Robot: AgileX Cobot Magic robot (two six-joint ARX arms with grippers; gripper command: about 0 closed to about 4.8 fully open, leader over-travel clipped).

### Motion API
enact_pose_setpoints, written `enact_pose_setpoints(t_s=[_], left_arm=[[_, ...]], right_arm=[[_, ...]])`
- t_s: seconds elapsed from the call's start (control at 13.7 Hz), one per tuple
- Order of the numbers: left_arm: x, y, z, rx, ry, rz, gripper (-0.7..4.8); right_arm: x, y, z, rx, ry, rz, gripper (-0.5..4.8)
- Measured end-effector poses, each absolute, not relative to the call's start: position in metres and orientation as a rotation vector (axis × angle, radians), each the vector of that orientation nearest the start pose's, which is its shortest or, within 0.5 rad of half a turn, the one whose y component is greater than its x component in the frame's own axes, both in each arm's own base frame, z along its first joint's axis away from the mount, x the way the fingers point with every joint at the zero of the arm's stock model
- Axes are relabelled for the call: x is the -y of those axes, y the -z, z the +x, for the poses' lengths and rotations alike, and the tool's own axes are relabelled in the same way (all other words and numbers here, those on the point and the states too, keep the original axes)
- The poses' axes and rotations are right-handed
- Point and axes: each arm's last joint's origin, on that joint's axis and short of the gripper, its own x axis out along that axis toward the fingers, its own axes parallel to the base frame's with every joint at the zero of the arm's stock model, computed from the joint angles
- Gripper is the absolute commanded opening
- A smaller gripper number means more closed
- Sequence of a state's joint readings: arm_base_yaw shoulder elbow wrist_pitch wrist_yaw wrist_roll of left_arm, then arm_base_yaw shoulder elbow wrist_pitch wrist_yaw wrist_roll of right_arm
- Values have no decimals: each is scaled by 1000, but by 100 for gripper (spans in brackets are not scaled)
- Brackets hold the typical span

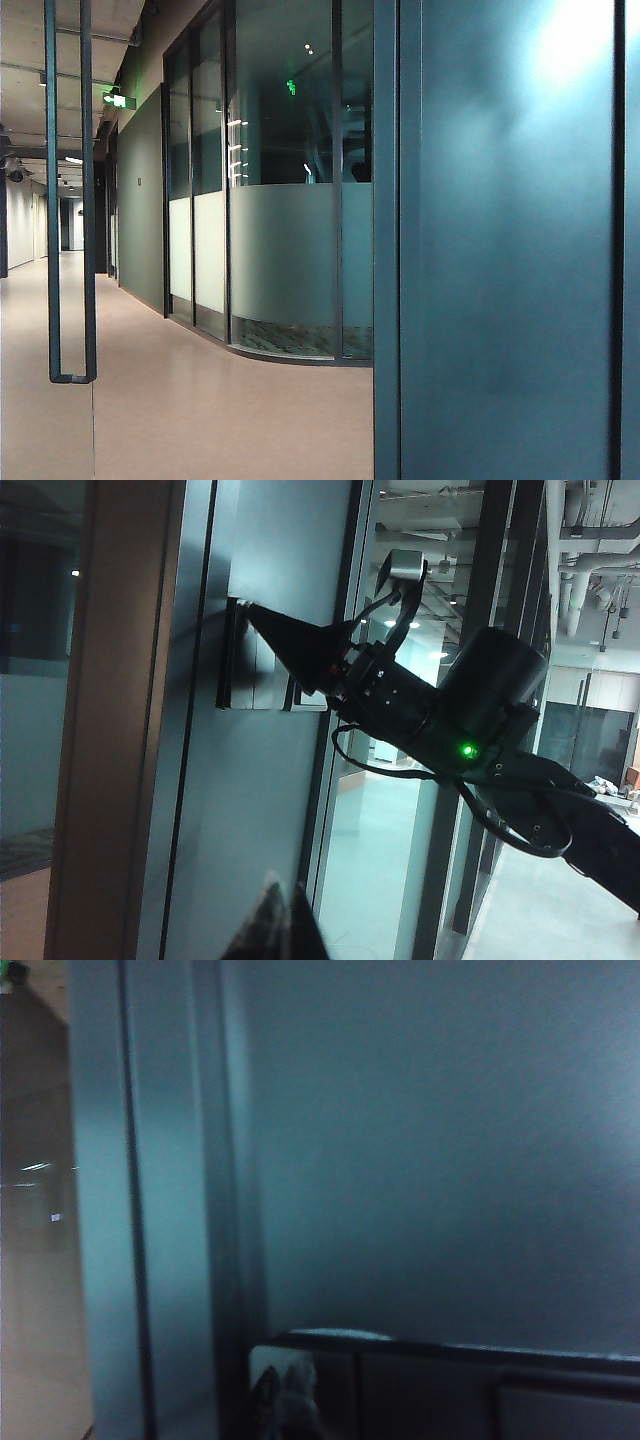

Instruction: Raise the arm to find the leftmost switch on the wall and turn off the lights.

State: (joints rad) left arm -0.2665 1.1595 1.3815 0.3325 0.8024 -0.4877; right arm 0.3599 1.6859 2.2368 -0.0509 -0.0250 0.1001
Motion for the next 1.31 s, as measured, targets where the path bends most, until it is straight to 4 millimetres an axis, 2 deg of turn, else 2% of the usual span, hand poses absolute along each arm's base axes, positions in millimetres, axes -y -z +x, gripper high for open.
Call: enact_pose_setpoints(t_s=[0.36,0.51,0.66,0.73,0.87,1.02,1.24,1.31], left_arm=[[77,-504,202,293,1148,-276,-5],[76,-505,199,282,1146,-279,-5],[73,-509,188,297,1146,-273,-5],[69,-514,176,351,1103,-241,-5],[57,-523,145,455,913,-173,-5],[45,-519,119,454,735,-129,-5],[26,-494,77,462,443,-62,-5],[18,-475,57,467,336,-83,-5]], right_arm=[[-111,-592,292,477,-417,178,-1],[-108,-593,280,417,-493,156,-1],[-96,-610,246,459,-504,155,-1],[-88,-620,225,498,-506,158,-1],[-79,-619,200,417,-494,95,-1],[-68,-617,167,388,-516,32,-1],[-50,-594,125,368,-475,20,-1],[-42,-571,108,345,-406,23,-1]])
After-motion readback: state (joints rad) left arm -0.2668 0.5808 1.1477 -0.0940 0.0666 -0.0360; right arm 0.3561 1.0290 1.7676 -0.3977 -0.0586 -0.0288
